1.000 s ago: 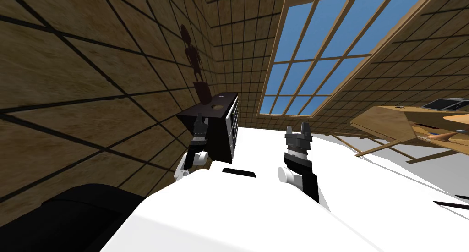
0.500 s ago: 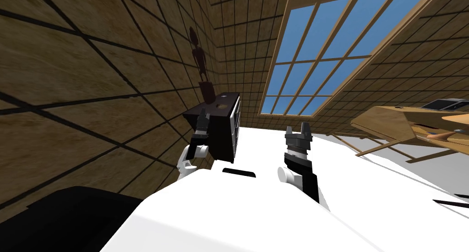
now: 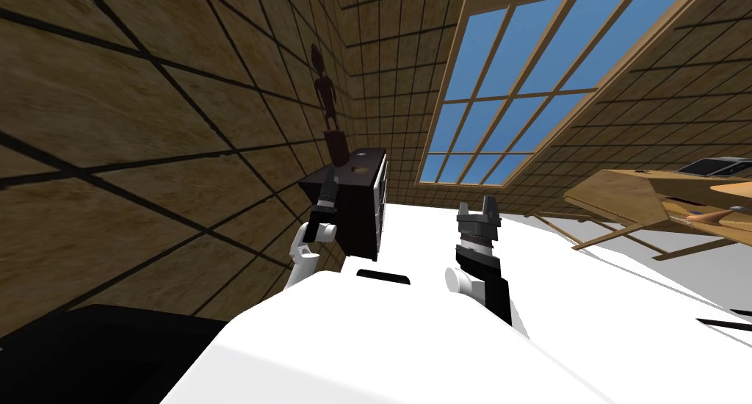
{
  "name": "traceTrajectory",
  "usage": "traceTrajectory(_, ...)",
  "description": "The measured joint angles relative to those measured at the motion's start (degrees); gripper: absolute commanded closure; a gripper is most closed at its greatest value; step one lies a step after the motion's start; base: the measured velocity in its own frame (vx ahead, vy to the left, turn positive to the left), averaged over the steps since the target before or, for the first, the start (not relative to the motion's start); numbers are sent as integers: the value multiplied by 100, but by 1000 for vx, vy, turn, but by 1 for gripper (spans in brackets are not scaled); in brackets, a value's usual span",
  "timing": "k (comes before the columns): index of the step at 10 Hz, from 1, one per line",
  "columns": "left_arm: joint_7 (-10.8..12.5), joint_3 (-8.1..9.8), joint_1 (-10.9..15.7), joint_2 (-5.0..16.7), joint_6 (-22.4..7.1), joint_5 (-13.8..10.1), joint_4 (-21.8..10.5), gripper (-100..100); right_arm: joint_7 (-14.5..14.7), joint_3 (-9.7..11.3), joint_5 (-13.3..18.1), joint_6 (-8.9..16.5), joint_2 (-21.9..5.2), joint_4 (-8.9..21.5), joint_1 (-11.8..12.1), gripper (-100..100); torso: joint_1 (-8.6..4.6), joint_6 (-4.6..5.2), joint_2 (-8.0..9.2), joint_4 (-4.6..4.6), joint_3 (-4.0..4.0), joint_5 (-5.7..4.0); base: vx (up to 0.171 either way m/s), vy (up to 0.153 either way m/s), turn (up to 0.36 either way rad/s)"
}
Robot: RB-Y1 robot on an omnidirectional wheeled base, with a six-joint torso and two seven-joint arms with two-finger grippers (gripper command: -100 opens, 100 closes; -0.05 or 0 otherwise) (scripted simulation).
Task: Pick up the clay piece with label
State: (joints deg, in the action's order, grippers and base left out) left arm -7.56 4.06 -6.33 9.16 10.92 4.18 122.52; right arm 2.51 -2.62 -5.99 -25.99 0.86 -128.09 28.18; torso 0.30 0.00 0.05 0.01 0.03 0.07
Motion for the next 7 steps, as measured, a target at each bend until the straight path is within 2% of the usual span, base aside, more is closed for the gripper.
traceTrajectory(4, -215, 95, 603, 130, -499, 2, -235, -100, 0, 0, 0, 0, 1, 0, 0, 0, -19, 1, -4, -1, -2, -3, -17, 52, -1)
traceTrajectory(7, -482, 140, 1134, 184, -965, 31, -489, -100, 0, 0, 0, 0, 0, 0, 0, 0, -4, -1, 1, 0, 0, 0, -26, 64, -4)
